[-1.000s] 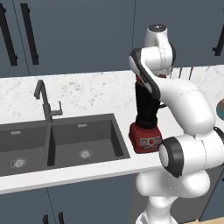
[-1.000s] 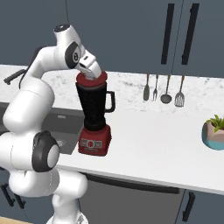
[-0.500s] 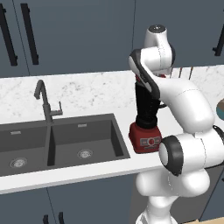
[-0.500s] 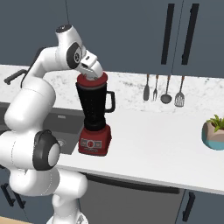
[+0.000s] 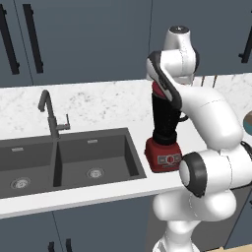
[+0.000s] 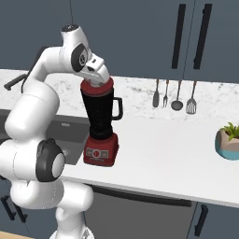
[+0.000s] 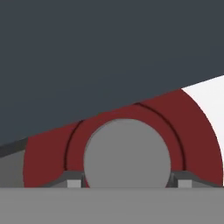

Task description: Close the lid blender by securely placing the lid on top.

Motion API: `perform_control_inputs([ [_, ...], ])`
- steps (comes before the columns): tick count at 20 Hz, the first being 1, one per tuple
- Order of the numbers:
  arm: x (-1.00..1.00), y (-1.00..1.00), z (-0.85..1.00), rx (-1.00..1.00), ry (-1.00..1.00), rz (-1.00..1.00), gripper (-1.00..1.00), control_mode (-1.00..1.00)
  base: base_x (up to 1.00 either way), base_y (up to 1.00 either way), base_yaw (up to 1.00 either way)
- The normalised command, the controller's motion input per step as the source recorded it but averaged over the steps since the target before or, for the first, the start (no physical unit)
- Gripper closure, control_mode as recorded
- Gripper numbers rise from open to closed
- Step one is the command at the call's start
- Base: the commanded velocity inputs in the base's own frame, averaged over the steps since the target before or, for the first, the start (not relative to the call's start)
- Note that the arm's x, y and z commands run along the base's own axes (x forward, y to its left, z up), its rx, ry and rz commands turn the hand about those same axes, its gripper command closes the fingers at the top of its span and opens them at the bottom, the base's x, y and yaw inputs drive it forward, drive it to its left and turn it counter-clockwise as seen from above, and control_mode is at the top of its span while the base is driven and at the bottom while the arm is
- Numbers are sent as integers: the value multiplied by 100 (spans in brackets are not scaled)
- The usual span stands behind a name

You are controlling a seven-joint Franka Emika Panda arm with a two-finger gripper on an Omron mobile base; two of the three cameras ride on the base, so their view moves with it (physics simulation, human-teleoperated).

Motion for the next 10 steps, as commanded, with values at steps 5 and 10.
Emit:
perform_control_inputs([
  [5,-4,6,-14,5,2,0,100,-100,0,0,0],
  [10,-16,0,-28,0,14,1,100,-100,0,0,0],
])
